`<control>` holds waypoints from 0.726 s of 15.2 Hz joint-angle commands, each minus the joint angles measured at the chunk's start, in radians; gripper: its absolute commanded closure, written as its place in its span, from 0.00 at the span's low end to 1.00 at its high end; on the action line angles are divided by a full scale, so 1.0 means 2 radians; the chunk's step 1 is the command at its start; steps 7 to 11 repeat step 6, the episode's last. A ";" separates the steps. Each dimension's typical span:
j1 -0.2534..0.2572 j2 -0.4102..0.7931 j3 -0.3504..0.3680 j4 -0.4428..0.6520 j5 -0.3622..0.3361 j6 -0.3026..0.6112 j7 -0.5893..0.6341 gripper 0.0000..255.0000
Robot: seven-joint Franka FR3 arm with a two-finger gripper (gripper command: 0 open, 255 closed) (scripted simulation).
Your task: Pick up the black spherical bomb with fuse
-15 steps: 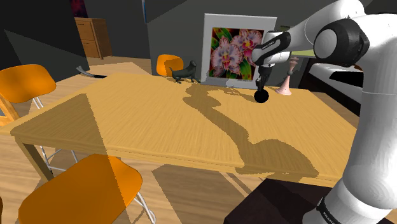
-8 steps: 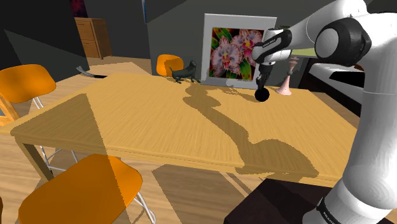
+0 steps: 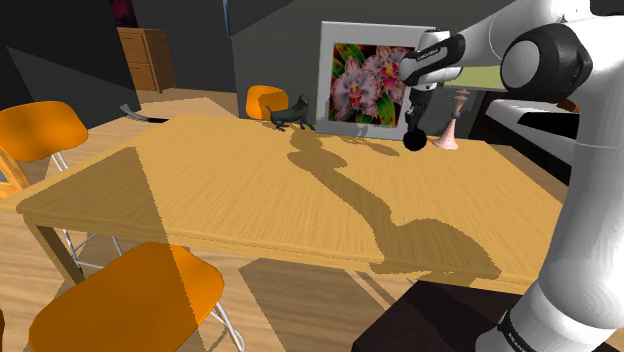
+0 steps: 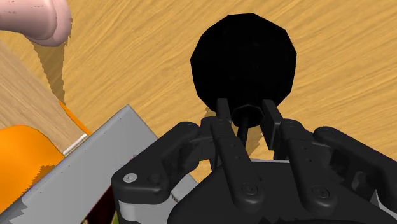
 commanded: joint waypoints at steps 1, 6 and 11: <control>0.000 -0.002 -0.001 0.012 -0.001 -0.014 -0.001 1.00; -0.001 -0.005 -0.001 0.029 -0.001 -0.033 -0.002 1.00; -0.001 -0.005 -0.001 0.029 -0.001 -0.033 -0.002 1.00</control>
